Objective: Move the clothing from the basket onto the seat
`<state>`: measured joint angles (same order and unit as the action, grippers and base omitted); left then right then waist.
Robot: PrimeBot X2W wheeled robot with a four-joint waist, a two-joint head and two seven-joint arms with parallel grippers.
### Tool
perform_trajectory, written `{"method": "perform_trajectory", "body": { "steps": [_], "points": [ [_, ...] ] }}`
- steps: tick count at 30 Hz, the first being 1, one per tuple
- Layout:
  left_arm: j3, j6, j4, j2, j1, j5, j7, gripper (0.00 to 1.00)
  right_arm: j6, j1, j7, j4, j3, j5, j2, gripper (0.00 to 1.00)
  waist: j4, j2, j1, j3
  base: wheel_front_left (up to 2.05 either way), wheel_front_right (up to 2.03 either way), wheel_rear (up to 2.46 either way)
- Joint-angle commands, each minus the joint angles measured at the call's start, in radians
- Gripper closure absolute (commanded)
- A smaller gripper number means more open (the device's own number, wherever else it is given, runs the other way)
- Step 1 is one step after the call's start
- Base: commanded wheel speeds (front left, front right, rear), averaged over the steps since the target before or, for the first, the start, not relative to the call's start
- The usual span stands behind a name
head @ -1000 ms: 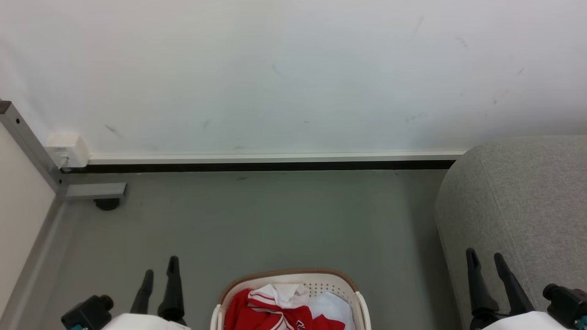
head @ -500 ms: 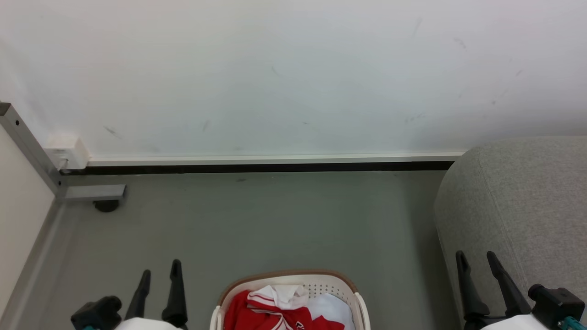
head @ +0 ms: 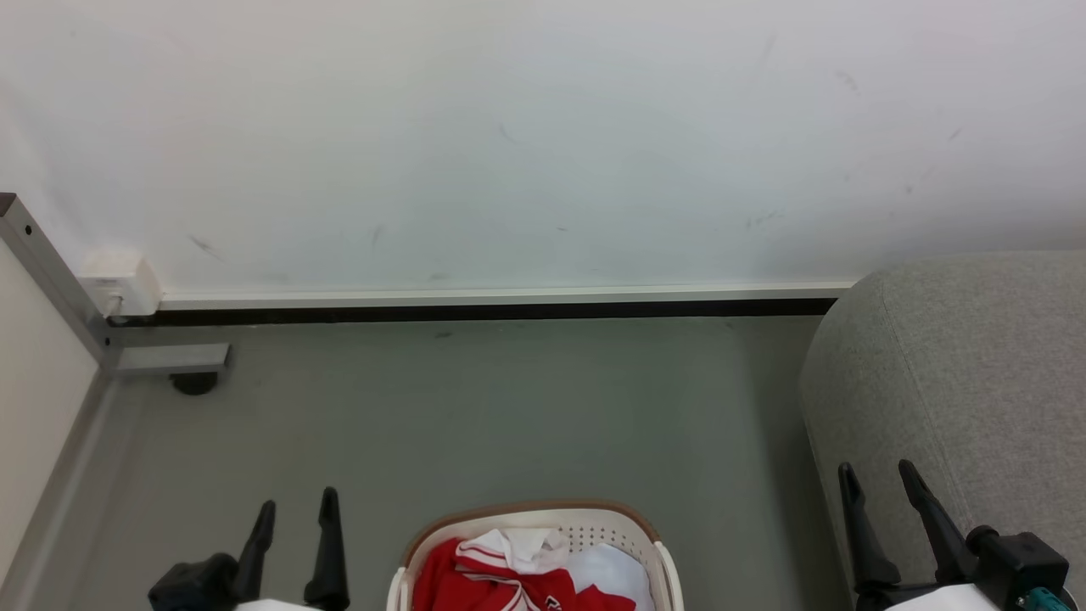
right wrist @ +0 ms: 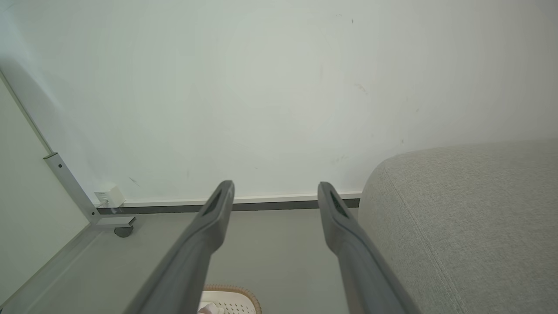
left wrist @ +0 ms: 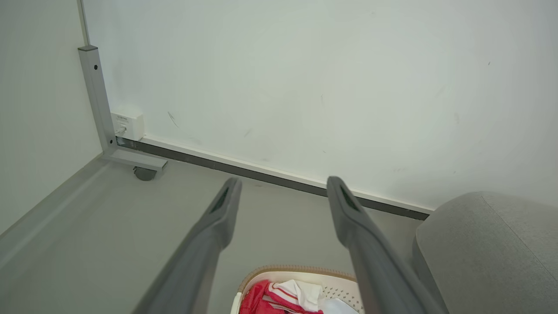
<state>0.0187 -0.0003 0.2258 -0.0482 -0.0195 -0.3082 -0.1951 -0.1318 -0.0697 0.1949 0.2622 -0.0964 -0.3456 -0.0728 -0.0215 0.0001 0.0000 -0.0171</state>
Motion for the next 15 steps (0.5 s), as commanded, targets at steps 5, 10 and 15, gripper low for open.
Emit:
{"method": "perform_trajectory", "body": {
  "steps": [5,10,15],
  "points": [
    [0.003,0.003,-0.008,-0.012,0.008,0.066,-0.017,0.0,0.002,-0.011,0.017,0.007,-0.003,0.039,-0.004,0.0,0.002,-0.0001,0.0,-0.001,0.0,0.0,0.0],
    [0.005,0.008,-0.009,-0.012,0.012,0.111,-0.028,0.0,0.002,-0.011,0.027,0.009,-0.007,0.069,-0.005,0.0,0.004,-0.0001,0.0,-0.001,0.0,0.0,0.0],
    [0.008,0.007,-0.01,-0.012,0.014,0.151,-0.038,0.0,0.002,-0.013,0.037,0.012,-0.011,0.104,-0.005,0.0,0.004,-0.0001,0.0,-0.002,0.0,0.0,0.0]
  ]
}}
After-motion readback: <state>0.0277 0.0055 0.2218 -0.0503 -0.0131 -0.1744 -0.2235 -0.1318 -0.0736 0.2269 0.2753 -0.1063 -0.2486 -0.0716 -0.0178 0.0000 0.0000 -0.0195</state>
